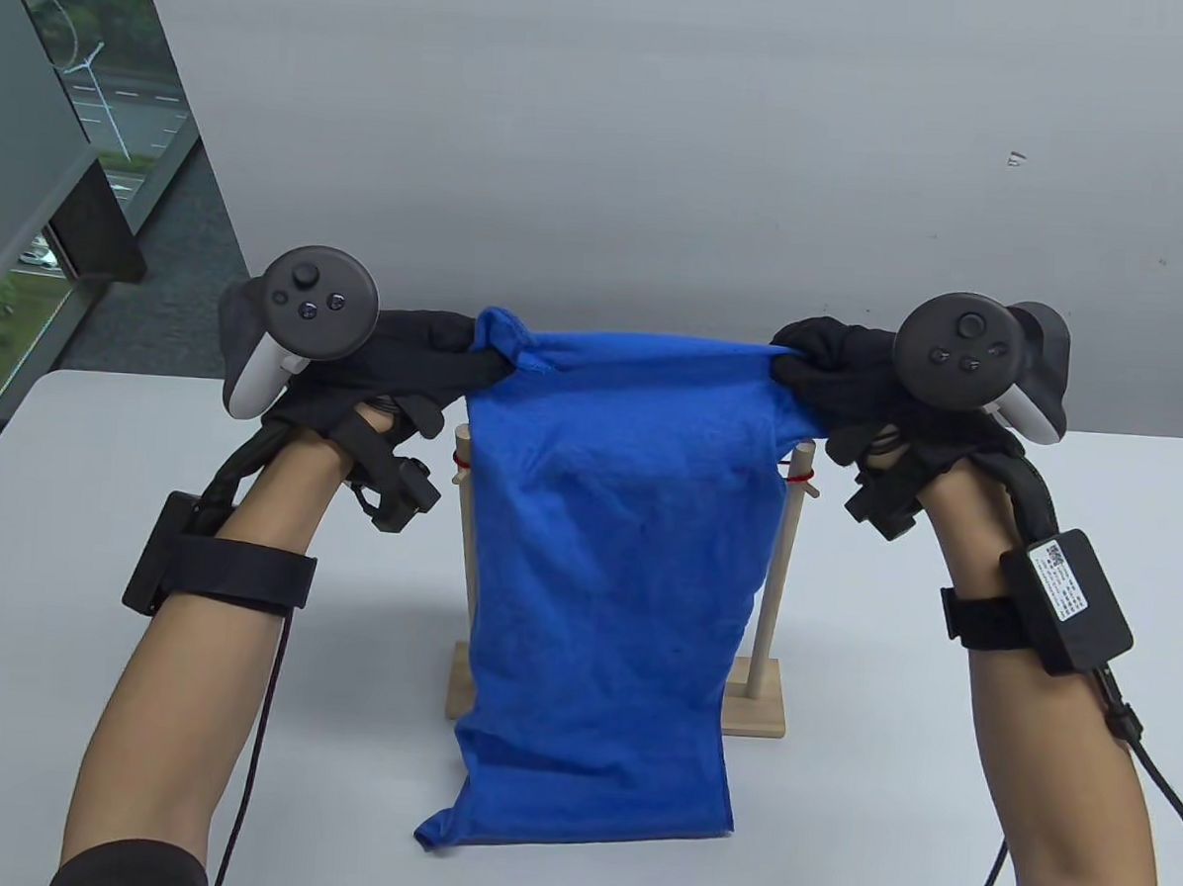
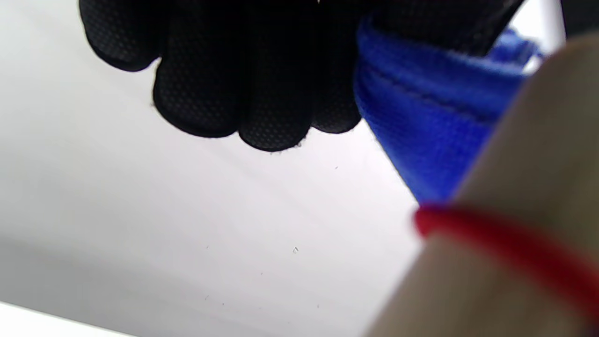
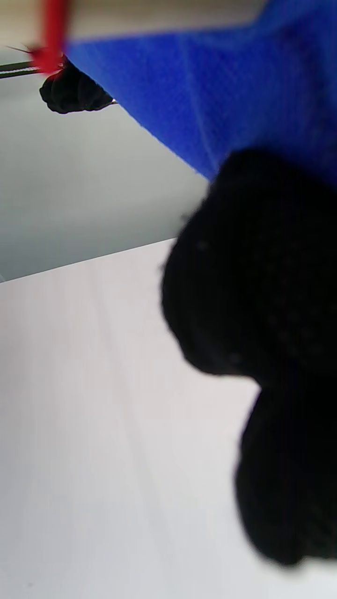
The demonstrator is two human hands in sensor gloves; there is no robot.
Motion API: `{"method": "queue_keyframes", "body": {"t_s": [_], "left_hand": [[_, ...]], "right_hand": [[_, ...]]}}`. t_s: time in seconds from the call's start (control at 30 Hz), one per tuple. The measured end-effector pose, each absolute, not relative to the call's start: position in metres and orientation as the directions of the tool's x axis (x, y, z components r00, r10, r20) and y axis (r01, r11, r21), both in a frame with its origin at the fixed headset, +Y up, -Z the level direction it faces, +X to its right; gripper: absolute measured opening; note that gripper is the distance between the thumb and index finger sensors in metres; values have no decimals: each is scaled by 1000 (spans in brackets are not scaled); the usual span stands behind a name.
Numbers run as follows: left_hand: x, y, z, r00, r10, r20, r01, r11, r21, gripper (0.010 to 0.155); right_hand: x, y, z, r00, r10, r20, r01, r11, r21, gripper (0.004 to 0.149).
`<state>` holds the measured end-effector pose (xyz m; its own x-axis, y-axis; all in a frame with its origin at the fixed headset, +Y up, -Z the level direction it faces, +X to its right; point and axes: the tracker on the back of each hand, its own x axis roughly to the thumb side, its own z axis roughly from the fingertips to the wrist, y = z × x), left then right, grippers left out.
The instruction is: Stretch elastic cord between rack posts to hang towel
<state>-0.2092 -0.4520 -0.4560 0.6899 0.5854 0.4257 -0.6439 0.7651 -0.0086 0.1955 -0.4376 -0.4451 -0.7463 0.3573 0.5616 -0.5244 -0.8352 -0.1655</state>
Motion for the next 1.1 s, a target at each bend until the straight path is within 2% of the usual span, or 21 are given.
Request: {"method": "queue_keyframes", "body": {"t_s": [0.37,0.8,1.1], "left_hand": [[-218,-503,-467,656,668,351,-651,736,-184,41],[-227,-559,-465,630,727,271,-677,686,-266,40],[-231,-597,-462,637,740,217,-687,672,-276,39]], "right_hand": [[203,-494,-459,-674,519,526,-585,-810,50,44],[211,-558,-455,-640,606,473,-627,-767,136,44],[219,-600,-449,-659,634,405,-631,-759,162,44]]}}
